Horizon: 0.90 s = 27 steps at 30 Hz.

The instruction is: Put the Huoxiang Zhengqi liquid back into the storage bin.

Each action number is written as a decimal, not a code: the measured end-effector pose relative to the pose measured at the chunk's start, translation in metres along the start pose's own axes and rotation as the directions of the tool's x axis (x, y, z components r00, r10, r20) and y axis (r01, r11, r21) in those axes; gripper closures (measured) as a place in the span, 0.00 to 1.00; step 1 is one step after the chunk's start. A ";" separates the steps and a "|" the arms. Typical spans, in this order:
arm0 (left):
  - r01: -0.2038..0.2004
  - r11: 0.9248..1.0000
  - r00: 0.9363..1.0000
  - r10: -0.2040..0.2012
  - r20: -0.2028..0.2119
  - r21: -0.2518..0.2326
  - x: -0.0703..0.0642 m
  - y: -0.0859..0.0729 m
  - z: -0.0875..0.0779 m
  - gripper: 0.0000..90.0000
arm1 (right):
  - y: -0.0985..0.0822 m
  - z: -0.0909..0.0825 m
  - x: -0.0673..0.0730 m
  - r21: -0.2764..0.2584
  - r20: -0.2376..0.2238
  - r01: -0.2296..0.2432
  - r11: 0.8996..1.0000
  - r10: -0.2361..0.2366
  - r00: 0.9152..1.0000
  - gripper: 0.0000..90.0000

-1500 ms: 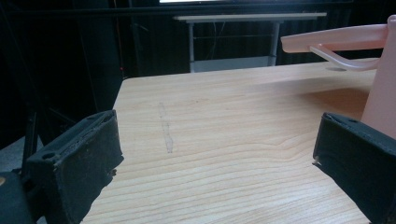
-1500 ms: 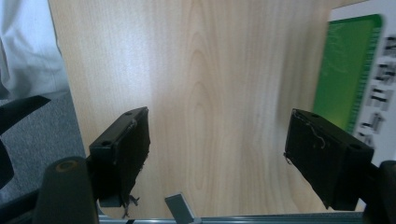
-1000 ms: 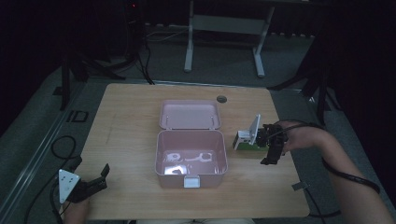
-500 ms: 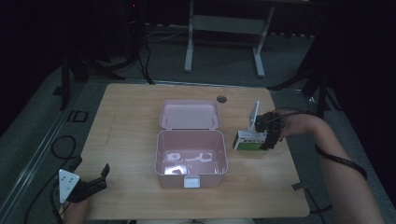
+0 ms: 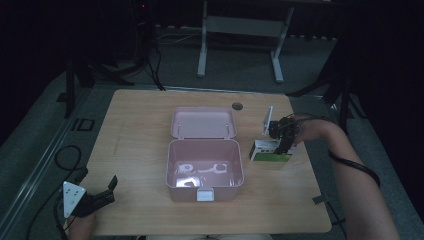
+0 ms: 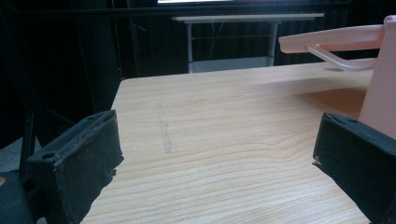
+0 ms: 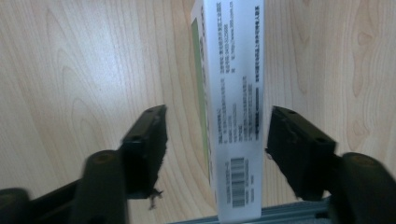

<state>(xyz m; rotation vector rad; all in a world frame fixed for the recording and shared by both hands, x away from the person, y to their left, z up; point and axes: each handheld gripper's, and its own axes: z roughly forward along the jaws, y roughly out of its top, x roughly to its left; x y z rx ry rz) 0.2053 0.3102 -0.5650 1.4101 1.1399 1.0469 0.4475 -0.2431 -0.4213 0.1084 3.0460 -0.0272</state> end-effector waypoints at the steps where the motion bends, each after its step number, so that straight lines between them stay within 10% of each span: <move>1: 0.000 1.000 1.000 0.000 -0.001 0.000 0.000 0.000 0.000 0.01 | 0.001 0.004 -0.002 0.002 -0.008 0.004 1.000 -0.004 1.000 0.44; 27: 0.002 1.000 1.000 -0.002 -0.006 0.000 0.000 0.000 0.000 0.01 | 0.006 0.043 -0.017 0.058 -0.055 0.022 0.998 -0.019 0.998 0.65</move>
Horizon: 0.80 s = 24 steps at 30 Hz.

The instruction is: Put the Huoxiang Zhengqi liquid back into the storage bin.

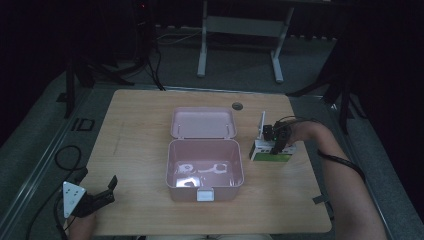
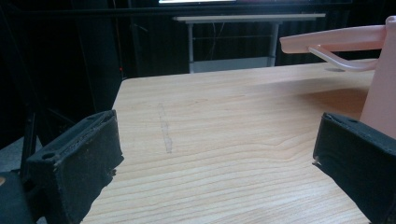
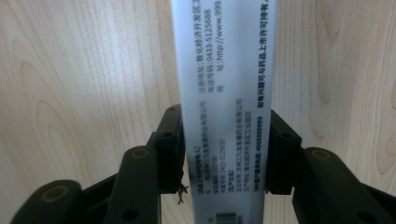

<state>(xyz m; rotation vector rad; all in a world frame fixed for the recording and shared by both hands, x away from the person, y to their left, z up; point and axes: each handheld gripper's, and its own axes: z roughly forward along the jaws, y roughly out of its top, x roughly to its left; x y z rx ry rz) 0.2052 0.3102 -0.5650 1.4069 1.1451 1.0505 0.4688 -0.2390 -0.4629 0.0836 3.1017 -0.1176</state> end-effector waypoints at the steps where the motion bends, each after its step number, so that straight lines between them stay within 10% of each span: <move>1: 0.000 1.000 1.000 0.000 0.000 0.001 0.000 0.000 0.000 0.01 | 0.000 0.000 0.000 0.000 0.000 0.000 1.000 0.000 1.000 0.65; 24: -0.003 1.000 1.000 0.003 -0.005 0.005 0.000 0.000 0.000 0.01 | 0.003 -0.006 0.015 0.014 -0.048 0.021 1.000 -0.020 0.999 0.69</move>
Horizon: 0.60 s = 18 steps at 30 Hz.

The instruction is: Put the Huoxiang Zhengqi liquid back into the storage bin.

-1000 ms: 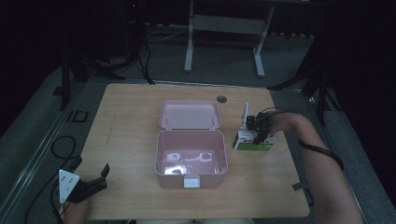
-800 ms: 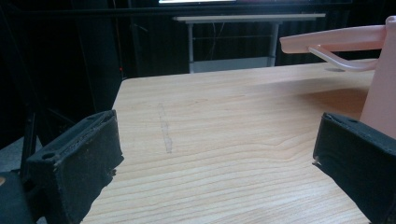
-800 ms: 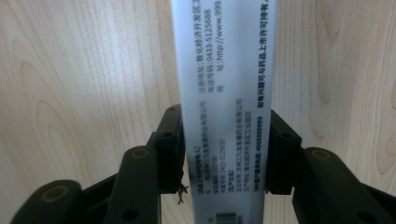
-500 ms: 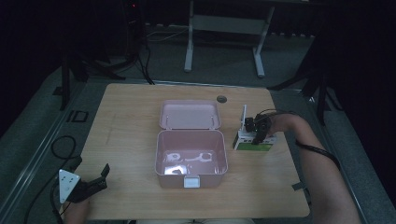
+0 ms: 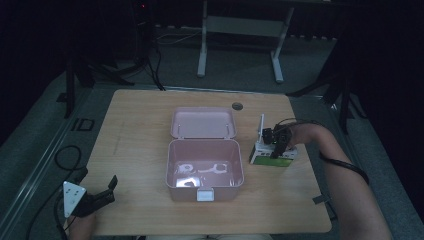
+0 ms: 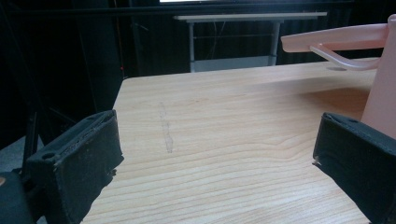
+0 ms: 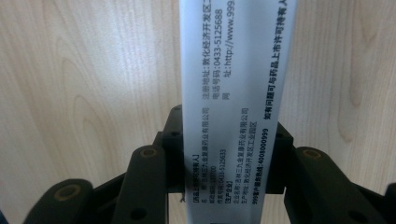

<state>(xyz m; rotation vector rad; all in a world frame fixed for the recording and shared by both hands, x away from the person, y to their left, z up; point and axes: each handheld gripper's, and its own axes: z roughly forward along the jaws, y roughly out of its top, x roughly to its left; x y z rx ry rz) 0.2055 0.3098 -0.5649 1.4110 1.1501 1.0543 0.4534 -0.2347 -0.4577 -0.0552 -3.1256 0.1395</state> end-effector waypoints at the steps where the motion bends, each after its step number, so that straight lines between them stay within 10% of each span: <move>1: 0.000 1.000 1.000 0.000 0.000 0.000 0.000 0.000 0.000 0.01 | 0.000 0.000 0.001 0.000 -0.002 -0.002 1.000 0.002 1.000 0.69; 18: -0.002 1.000 1.000 0.002 -0.006 0.003 -0.001 0.000 0.000 0.01 | -0.008 -0.013 0.035 -0.013 0.000 -0.015 1.000 0.015 1.000 0.69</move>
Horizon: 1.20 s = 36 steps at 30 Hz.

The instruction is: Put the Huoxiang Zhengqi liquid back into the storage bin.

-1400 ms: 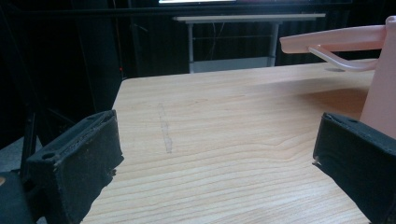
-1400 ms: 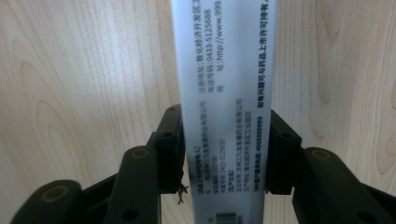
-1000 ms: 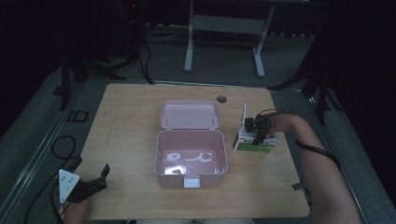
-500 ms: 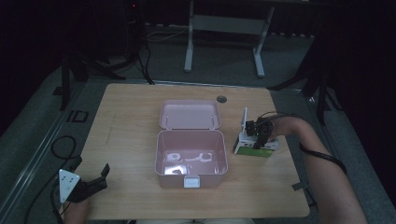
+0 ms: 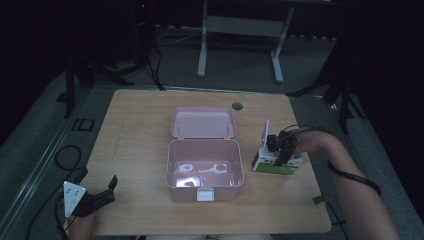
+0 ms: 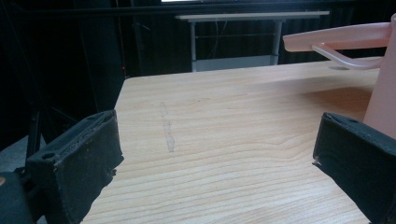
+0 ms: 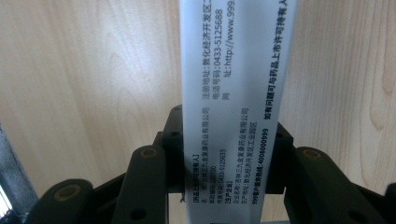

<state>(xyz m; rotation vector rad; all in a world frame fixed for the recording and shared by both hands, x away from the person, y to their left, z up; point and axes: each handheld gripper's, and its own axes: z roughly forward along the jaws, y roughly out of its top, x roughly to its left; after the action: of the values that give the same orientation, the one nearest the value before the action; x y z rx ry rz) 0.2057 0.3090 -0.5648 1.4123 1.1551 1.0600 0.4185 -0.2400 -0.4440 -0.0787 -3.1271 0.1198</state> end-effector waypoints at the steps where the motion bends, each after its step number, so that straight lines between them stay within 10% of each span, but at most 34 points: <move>1: 0.000 1.000 1.000 0.000 0.000 -0.001 0.000 0.000 0.000 0.01 | 0.000 -0.003 0.005 -0.007 -0.003 0.002 1.000 -0.002 1.000 0.69; 16: -0.003 1.000 1.000 0.003 -0.001 0.000 0.000 0.000 0.000 0.01 | 0.002 -0.038 0.040 0.017 0.033 0.012 1.000 -0.012 0.999 0.69; 36: -0.001 1.000 1.000 0.001 0.001 -0.001 0.000 0.000 0.000 0.01 | 0.029 -0.106 0.052 0.024 0.066 -0.016 1.000 0.015 0.998 0.69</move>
<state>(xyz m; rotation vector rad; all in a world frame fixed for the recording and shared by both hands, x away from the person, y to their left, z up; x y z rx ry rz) 0.2056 0.3090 -0.5647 1.4125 1.1535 1.0603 0.3691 -0.2009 -0.3403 -0.1006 -3.1906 0.1639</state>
